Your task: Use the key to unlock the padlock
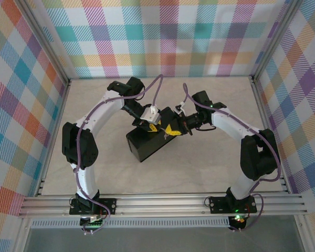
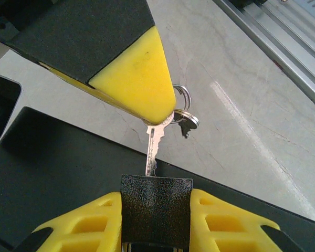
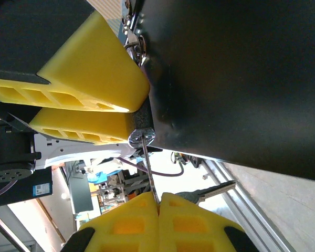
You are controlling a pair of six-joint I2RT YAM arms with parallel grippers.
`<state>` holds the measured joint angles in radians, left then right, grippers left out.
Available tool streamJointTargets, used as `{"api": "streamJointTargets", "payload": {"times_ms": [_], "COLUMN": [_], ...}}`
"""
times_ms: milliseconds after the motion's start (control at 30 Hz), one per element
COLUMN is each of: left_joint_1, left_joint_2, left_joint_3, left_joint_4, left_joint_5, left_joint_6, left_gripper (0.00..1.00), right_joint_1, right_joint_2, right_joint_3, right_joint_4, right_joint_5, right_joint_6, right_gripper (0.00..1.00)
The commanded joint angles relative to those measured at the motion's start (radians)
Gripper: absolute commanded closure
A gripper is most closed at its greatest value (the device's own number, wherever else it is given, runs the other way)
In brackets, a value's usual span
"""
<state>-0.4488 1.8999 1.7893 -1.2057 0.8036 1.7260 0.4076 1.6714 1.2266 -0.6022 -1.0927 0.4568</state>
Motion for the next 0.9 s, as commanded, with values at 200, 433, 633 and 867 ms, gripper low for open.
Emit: {"api": "streamJointTargets", "payload": {"times_ms": [200, 433, 633, 867], "left_joint_1": [-0.006, -0.023, -0.027, -0.045], "left_joint_2": [-0.039, -0.032, -0.042, -0.045], "left_joint_3": [0.005, 0.000, -0.011, -0.024], "left_joint_4": [-0.051, -0.035, -0.020, 0.000], "left_joint_5": [0.075, 0.044, 0.041, 0.012], "left_joint_6": [0.043, 0.025, 0.011, -0.005], "left_gripper": [0.79, 0.79, 0.79, 0.79], "right_joint_1": [0.027, 0.028, 0.027, 0.034], "right_joint_2": [0.028, 0.006, 0.004, 0.002], "right_joint_3": [0.034, 0.040, 0.061, 0.079], "right_joint_4": [0.024, 0.044, -0.051, -0.036], "right_joint_5": [0.009, 0.038, 0.110, 0.138], "right_joint_6": [0.022, 0.075, 0.032, 0.075], "right_gripper": [1.00, 1.00, 1.00, 1.00]}}
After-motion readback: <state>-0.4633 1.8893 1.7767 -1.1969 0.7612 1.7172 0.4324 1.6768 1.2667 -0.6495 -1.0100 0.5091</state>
